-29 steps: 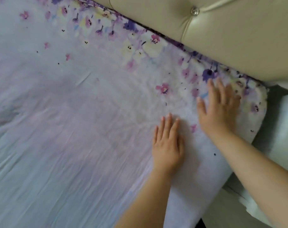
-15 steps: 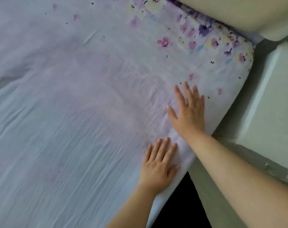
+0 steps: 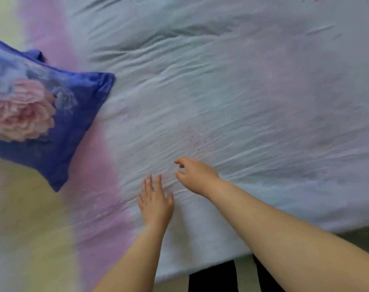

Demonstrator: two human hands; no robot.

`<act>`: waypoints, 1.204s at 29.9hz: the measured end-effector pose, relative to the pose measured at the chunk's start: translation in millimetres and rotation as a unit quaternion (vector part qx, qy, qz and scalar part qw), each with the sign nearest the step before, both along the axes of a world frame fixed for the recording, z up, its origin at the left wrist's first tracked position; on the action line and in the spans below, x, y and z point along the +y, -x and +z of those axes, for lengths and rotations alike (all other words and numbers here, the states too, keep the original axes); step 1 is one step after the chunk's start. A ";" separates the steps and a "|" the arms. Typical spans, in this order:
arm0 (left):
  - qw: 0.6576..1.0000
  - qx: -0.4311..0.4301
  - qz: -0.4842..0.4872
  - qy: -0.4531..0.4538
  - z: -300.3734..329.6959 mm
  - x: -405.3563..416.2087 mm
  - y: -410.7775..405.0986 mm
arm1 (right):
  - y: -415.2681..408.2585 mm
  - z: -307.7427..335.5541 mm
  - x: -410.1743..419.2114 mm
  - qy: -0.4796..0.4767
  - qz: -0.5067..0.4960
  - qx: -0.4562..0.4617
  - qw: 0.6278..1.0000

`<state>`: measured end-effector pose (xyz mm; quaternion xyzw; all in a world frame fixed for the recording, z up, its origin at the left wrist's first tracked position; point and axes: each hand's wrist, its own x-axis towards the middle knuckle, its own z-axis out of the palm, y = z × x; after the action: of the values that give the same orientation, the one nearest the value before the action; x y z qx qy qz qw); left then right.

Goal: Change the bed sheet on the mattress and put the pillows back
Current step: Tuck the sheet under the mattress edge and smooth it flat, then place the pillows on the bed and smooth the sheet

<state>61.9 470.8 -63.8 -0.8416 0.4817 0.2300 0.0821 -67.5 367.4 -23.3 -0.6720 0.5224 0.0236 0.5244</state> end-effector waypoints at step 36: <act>0.720 0.315 0.445 0.428 127.9 -136.9 -272.8 | -229.7 59.7 -107.2 -0.118 -0.287 -0.139 0.940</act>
<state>334.7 333.8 64.1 -0.7832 0.0968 0.2614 -0.5557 162.2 260.2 36.4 -0.4230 0.6087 -0.1600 0.6519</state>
